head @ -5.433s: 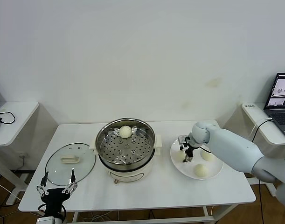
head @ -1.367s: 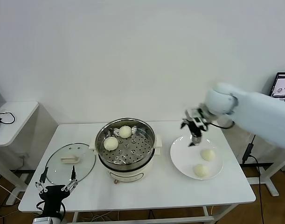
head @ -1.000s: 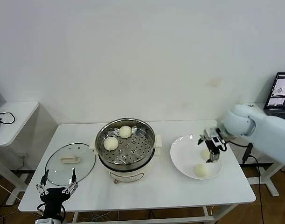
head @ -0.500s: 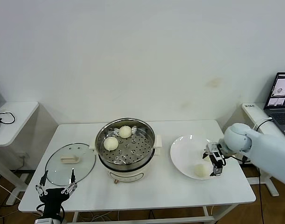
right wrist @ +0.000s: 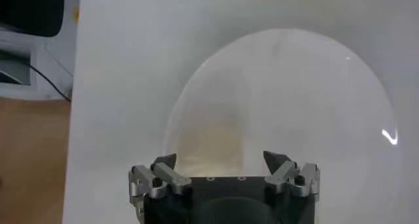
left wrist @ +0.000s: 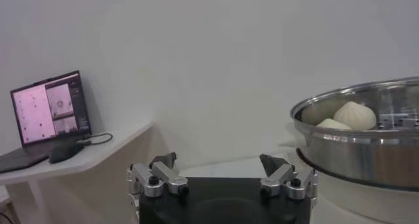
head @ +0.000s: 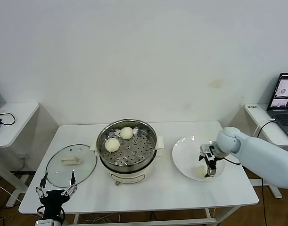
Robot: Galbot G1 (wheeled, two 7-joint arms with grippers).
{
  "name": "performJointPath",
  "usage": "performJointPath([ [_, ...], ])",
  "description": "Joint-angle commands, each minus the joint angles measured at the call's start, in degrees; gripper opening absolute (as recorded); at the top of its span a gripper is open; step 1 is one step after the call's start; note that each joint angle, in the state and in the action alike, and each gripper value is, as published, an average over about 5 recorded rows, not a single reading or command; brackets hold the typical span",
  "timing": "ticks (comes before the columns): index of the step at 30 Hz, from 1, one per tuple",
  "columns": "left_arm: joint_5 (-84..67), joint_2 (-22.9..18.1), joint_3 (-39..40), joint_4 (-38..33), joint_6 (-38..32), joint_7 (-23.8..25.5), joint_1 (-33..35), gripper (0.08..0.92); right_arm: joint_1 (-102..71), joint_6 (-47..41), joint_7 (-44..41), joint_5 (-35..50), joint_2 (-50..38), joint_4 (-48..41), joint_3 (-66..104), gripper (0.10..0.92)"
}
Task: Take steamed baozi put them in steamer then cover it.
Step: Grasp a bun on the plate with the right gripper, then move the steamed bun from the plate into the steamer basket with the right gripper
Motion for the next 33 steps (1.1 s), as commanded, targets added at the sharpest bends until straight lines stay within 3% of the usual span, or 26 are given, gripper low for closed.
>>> performJointPath([
  [1,0.0,0.0,0.1,0.2,0.0,0.0,0.0,0.823,-1.1,0.0,-0.1,-0.4,2.7,-2.9,0.7,0.794],
  [23,0.0,-0.3,0.3,-0.2,0.0,0.0,0.0,0.823,-0.8,-1.0,-1.6,0.2,-0.3,-1.1,1.3,0.601],
  [33,0.0,0.0,0.2,-0.5,0.1,-0.1,-0.1,0.823,6.6,-2.0,-2.1,3.8,-1.8,1.8,-1.0,0.571],
])
